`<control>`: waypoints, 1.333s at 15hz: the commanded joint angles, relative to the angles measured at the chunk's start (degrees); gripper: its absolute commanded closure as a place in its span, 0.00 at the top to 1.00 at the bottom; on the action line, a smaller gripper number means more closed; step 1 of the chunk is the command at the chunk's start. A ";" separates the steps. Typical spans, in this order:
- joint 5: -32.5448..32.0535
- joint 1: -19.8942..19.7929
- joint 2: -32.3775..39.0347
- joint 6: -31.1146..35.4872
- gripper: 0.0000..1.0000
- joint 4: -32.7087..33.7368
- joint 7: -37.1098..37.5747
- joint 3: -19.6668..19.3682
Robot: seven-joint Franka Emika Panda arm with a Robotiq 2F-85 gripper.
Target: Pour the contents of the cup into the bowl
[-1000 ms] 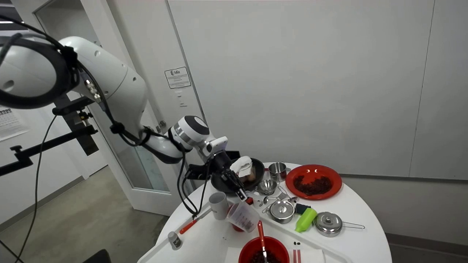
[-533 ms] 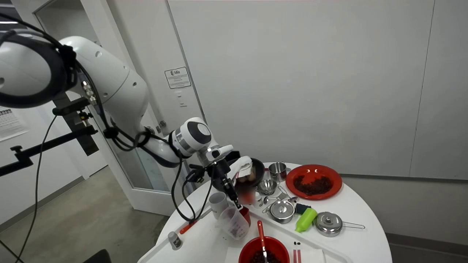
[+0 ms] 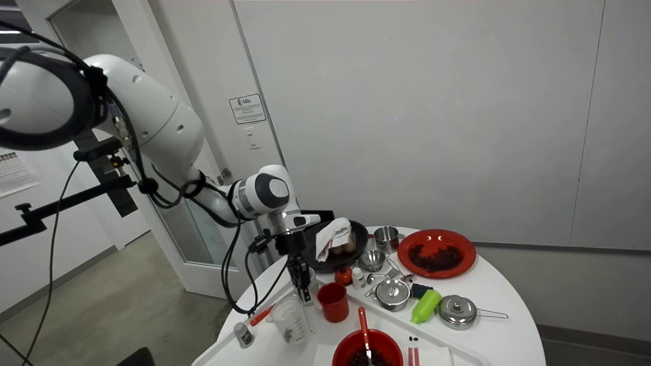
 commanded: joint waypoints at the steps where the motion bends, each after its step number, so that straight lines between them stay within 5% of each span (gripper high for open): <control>1: 5.45 4.18 -1.23 -9.72 0.11 -0.62 -5.86 -2.35; 9: 1.57 12.47 -0.43 -12.82 0.11 -4.21 13.21 -7.72; 20: 4.59 11.57 0.93 -2.99 0.11 -7.57 26.45 -5.73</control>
